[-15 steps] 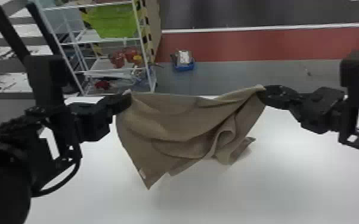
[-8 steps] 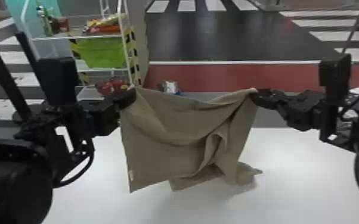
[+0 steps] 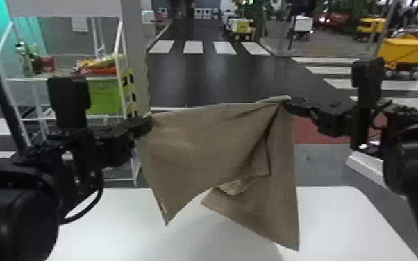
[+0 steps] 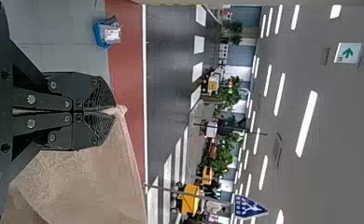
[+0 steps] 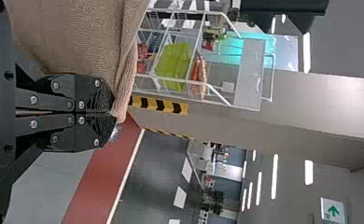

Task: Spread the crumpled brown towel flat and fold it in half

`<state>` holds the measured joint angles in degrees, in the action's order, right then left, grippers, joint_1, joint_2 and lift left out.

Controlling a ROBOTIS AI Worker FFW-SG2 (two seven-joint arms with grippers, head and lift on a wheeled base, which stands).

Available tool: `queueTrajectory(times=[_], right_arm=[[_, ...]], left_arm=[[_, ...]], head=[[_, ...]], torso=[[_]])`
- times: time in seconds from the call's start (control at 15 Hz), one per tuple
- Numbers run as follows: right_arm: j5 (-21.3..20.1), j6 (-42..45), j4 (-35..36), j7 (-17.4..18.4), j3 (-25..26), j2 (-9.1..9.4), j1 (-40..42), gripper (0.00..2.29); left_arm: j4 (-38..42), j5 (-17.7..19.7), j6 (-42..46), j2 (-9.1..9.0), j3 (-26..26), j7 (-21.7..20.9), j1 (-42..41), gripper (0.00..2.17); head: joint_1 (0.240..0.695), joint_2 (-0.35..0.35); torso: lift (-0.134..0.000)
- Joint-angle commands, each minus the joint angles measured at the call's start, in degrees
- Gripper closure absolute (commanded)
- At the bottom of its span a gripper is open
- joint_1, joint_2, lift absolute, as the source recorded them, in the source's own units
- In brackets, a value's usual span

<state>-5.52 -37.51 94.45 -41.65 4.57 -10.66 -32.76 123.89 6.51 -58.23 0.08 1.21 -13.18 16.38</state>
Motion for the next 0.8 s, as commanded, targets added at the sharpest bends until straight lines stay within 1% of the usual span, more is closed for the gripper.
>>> queueTrajectory(times=[0.0,0.07,0.13,0.27,0.33,0.4,0.47,0.53,0.67,0.73], right_arm=[[3.0,-2.4,4.6,-1.3,1.8,-0.68,3.3,1.4],[3.0,-2.4,7.7,-2.5,1.8,-1.29,7.0,1.4],[2.8,-2.4,11.4,-4.8,1.7,-1.38,12.2,1.4],[2.0,-2.2,18.6,-9.0,0.4,-2.96,22.8,1.4],[2.0,-2.2,20.7,-11.5,0.1,-2.96,26.3,1.4],[1.7,-2.4,22.2,-13.4,-0.5,-3.32,29.8,1.4],[-0.2,-2.2,22.9,-15.0,-1.9,-3.93,32.2,1.4],[-1.2,-2.0,23.0,-16.1,-2.4,-4.11,33.8,1.4],[-2.7,-1.7,22.6,-18.0,-2.4,-4.63,35.8,1.4],[-2.9,-1.5,22.6,-20.1,-2.5,-4.9,36.3,1.4]], left_arm=[[0.4,0.1,1.7,0.19,1.4,-1.2,-2.2,1.26],[1.1,1.0,4.5,0.36,3.8,-2.7,-4.9,1.26],[2.2,1.6,6.4,0.45,6.4,-4.6,-7.3,1.26],[5.3,2.9,9.2,0.36,12.1,-10.6,-13.7,1.25],[6.4,3.7,11.5,0.45,14.0,-12.4,-16.4,1.25],[7.2,4.0,14.0,0.36,15.9,-15.0,-19.4,1.25],[7.9,4.8,16.4,0.19,17.3,-16.9,-22.3,1.25],[7.9,5.9,19.4,0.1,18.4,-18.4,-24.6,1.26],[7.8,8.4,26.3,-0.08,20.2,-21.0,-29.8,1.25],[7.8,8.7,29.4,-0.23,21.3,-22.0,-31.9,1.25]], head=[[0.38,-0.053],[0.373,-0.056],[0.385,-0.053],[0.422,-0.033],[0.448,-0.019],[0.519,0.022],[0.554,0.046],[0.586,0.068],[0.638,0.095],[0.682,0.112]], torso=[[-0.123],[-0.123],[-0.123],[-0.123],[-0.123],[-0.123],[-0.123],[-0.123],[-0.123],[-0.123]])
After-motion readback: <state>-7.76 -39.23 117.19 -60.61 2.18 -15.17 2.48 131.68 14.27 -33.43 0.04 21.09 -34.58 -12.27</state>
